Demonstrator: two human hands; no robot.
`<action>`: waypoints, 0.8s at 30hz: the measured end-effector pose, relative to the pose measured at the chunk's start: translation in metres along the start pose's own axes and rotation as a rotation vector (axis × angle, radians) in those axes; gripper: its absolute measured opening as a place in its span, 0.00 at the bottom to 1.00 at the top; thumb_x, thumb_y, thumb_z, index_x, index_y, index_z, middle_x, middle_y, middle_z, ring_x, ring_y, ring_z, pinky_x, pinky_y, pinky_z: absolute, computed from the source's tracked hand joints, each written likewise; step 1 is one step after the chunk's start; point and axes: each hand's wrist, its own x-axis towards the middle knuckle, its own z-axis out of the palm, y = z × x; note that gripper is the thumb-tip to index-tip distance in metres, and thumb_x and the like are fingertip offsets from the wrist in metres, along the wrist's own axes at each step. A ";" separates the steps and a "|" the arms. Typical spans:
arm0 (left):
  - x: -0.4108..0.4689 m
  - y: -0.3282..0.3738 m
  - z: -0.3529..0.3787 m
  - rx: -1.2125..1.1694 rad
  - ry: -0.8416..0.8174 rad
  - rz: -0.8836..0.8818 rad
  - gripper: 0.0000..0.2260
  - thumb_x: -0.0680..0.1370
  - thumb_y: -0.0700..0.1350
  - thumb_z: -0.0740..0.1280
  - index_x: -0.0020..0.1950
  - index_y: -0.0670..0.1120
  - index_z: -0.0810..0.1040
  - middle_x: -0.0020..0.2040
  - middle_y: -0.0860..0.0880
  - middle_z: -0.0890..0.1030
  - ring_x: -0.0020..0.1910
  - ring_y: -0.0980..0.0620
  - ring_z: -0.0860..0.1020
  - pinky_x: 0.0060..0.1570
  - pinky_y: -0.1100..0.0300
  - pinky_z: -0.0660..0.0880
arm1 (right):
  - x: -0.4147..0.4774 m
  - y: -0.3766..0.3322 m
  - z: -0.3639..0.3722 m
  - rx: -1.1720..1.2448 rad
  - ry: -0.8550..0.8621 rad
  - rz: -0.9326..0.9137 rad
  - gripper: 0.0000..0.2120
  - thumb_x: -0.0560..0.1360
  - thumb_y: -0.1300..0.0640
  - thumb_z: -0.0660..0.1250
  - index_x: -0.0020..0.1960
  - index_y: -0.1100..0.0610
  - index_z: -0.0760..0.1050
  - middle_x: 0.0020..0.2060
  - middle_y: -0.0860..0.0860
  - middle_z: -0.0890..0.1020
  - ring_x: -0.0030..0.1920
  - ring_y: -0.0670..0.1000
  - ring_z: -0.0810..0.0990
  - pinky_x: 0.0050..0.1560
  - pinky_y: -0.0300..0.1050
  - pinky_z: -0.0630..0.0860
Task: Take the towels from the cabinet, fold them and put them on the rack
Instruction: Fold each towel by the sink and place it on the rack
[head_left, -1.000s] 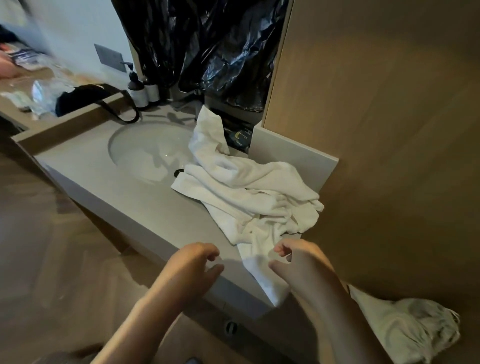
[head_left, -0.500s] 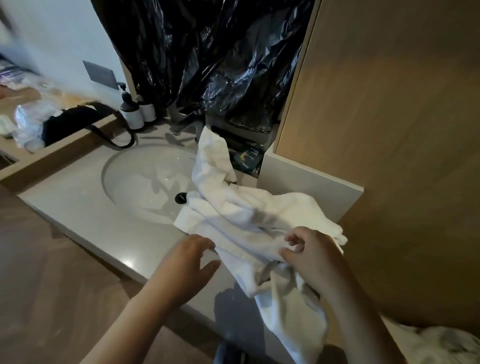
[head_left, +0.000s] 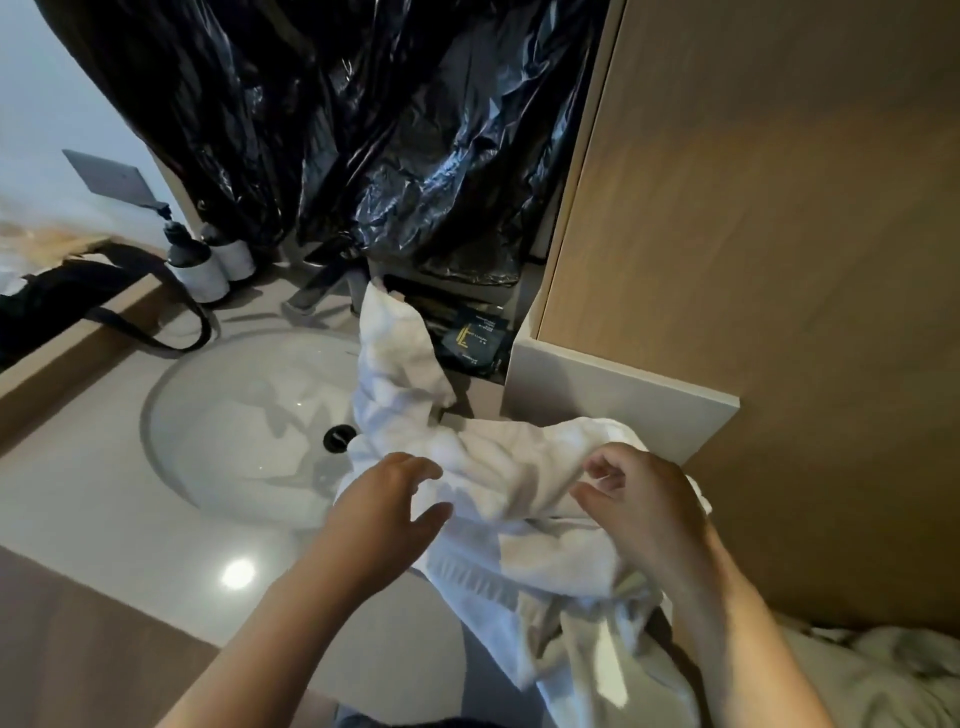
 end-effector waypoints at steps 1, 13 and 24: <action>0.008 -0.001 -0.003 -0.003 -0.012 0.027 0.16 0.77 0.52 0.68 0.64 0.52 0.76 0.60 0.56 0.77 0.56 0.56 0.77 0.56 0.58 0.75 | 0.003 0.000 0.002 0.022 0.021 0.012 0.05 0.73 0.56 0.73 0.48 0.53 0.80 0.44 0.46 0.83 0.50 0.49 0.81 0.47 0.42 0.74; 0.076 -0.018 -0.025 0.010 -0.216 0.319 0.11 0.79 0.53 0.66 0.53 0.47 0.81 0.50 0.52 0.79 0.49 0.53 0.77 0.50 0.58 0.73 | -0.008 -0.019 0.050 0.071 -0.079 0.149 0.21 0.73 0.39 0.70 0.63 0.44 0.78 0.62 0.43 0.74 0.72 0.45 0.61 0.69 0.38 0.58; 0.107 -0.018 -0.010 0.039 -0.237 0.300 0.15 0.76 0.49 0.70 0.60 0.44 0.78 0.57 0.47 0.76 0.53 0.45 0.78 0.52 0.55 0.73 | -0.040 -0.026 0.070 0.029 0.013 0.204 0.07 0.72 0.48 0.75 0.42 0.44 0.76 0.54 0.42 0.71 0.59 0.44 0.70 0.64 0.37 0.69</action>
